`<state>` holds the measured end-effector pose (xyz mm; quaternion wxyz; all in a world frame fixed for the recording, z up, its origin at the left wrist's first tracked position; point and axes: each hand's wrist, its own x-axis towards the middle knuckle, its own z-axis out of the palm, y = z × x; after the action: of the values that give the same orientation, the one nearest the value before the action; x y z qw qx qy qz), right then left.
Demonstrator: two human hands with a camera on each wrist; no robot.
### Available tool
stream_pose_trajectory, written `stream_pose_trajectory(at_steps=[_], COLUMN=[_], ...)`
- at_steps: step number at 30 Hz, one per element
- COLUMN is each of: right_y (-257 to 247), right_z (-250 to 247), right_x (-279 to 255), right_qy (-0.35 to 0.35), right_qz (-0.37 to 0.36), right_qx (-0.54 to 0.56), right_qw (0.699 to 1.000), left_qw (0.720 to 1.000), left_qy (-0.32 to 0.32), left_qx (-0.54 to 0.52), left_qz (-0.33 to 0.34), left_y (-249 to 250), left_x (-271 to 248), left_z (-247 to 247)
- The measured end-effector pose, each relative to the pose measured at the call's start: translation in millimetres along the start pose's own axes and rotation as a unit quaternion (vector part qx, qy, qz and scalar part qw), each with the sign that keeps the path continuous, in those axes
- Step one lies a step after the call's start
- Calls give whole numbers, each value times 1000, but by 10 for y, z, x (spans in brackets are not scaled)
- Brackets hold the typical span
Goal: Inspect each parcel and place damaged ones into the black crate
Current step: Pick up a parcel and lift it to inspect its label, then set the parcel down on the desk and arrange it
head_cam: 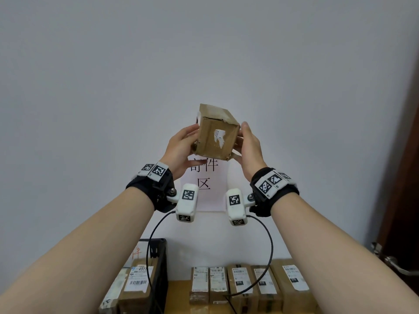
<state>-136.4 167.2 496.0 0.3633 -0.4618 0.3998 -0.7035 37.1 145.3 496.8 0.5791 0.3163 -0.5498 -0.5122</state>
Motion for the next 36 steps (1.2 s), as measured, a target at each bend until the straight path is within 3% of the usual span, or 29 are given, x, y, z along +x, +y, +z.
stream_pose_trajectory(at_steps=[6,15,21,26,32,36], right_y=[477,1739,2677,3447,4121,4467], right_z=[-241,-728,-993,-1171,-1273,-1303], right_x=[-1,-320,-657,-998,-1402,-1566], right_qy=[0,-14,-38,-64,-121,-103], right_qz=[81,240,320,429,556,601], right_qx=[-38,-136,-202,-218,-256,-239], right_qw=[996,961,925,874,782,755], left_qw=[999,974,948,925,888,862], left_qy=[30,119,137,158,179,167], left_qx=[22,10,22,37,72,90], left_qz=[-17,-192,-286,-345,-418,-470], left_y=[-468,-1796,-2740,-3561,-4315,-4776], left_x=[18,-139,-465,-825,-1254,-1431], left_z=[2,-308,-570,-823,-1021,-1128])
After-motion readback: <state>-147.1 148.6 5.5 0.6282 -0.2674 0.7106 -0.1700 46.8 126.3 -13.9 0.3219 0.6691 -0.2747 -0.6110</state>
